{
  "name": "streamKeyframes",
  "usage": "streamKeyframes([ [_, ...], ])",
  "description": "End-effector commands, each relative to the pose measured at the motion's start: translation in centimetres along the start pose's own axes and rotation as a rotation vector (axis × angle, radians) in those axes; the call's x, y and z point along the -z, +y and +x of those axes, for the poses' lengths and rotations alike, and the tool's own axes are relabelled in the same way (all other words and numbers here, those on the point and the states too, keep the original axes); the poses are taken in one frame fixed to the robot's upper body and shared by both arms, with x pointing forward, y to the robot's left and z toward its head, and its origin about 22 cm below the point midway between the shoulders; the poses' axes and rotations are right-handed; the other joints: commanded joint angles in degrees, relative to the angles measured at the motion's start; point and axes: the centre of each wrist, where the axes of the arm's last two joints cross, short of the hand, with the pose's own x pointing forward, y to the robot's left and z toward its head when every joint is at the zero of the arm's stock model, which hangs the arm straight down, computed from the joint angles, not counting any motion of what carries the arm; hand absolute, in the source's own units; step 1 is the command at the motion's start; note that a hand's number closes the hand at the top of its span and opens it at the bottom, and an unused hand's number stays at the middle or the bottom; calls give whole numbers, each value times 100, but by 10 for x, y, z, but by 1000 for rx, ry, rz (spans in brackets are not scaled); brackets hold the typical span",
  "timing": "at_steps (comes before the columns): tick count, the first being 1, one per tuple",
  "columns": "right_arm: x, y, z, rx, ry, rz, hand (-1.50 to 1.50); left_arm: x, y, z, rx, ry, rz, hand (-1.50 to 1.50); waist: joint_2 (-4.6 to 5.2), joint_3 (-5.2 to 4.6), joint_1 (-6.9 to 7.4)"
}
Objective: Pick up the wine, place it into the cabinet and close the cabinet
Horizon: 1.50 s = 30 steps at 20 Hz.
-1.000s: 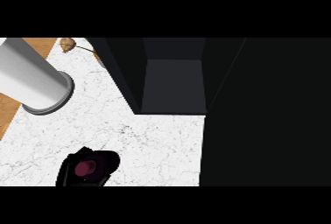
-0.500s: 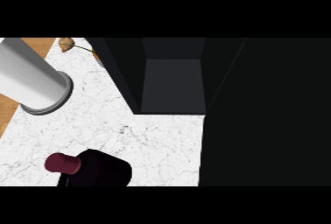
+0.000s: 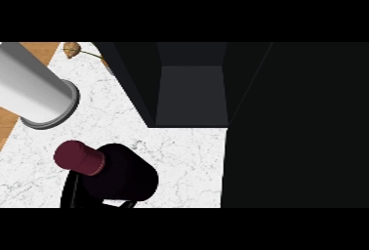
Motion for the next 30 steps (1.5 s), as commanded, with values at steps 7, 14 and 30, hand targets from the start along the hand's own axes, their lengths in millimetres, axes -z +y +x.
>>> streamKeyframes([
  [7, -19, 0, -10, 23, -17, -1, -150, 74, -59, 16, 18, -8, -4, 150, 4, -2, -60],
  [14, -11, -5, -7, 6, 1, -1, -150, 92, -68, -7, 113, -33, 0, 150, 6, -3, -45],
  [30, 7, 9, -6, 5, 0, 2, -150, 131, -114, -51, 217, 46, 34, 150, 13, -5, -66],
])
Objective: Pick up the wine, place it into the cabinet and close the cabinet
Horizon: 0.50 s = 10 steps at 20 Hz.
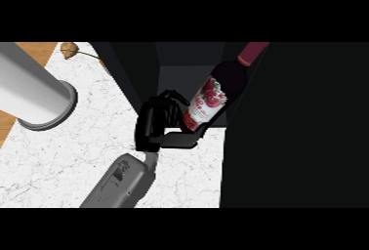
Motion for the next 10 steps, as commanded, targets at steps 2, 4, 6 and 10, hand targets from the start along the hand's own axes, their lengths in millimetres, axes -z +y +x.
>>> streamKeyframes([
  [2, 5, -4, -2, -9, 12, 6, -150, 0, -7, -30, 12, 21, 41, 150, 10, -2, -34],
  [4, 5, -18, -9, -2, -6, 4, -150, -5, 14, -41, 20, 30, 46, 150, 9, 0, -5],
  [6, 0, 7, 1, 3, 0, 6, -150, 9, 1, -25, 22, 47, 50, 150, -2, 0, 8],
  [10, 6, -12, 5, 1, -14, 1, -150, 12, 24, -50, 30, 79, 73, 150, 6, -1, 6],
])
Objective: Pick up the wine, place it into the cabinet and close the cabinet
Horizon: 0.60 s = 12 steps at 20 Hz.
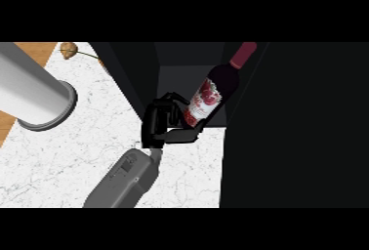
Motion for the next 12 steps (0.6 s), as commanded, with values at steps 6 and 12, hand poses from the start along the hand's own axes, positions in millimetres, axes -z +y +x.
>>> streamKeyframes([
  [6, -5, -11, -17, 3, 11, -2, -150, 5, 12, -35, -16, 37, 77, 150, 20, -2, -88],
  [12, -5, 2, -8, 22, 3, -1, -150, -6, 18, -46, -130, 32, 67, 150, 9, -2, -48],
])
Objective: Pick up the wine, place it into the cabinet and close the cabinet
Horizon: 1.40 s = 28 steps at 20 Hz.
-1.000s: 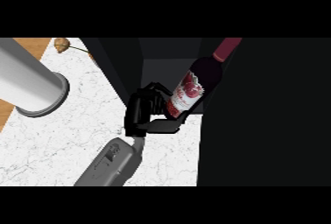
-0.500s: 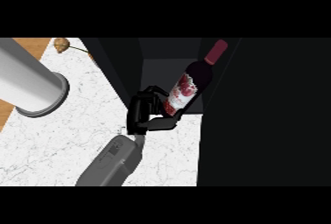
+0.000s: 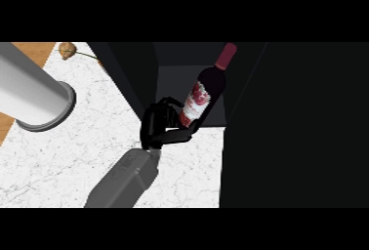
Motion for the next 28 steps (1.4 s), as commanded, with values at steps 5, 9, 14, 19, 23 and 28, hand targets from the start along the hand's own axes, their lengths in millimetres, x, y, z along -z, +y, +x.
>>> streamKeyframes([
  [5, 5, -14, 3, 1, -10, 4, -150, 18, -5, -4, -57, 16, -11, 150, 11, -1, -53],
  [9, -2, 1, -1, 13, 0, 14, -150, 34, -1, -1, -55, 12, -10, 150, 13, -1, -65],
  [14, 8, -12, -9, 23, -13, 10, -150, 35, -4, -3, -65, 3, -11, 150, 30, -2, -118],
  [19, 2, 9, -6, 31, 1, 23, -150, 51, 4, 1, -82, 19, -5, 150, 35, -3, -120],
  [23, 11, 4, -20, 15, 9, 8, -150, 51, -9, 6, -74, 21, 18, 150, 30, 0, -110],
  [28, -3, -2, -13, 11, 15, 34, -150, 76, -3, 18, -58, 31, 15, 150, 35, 0, -98],
])
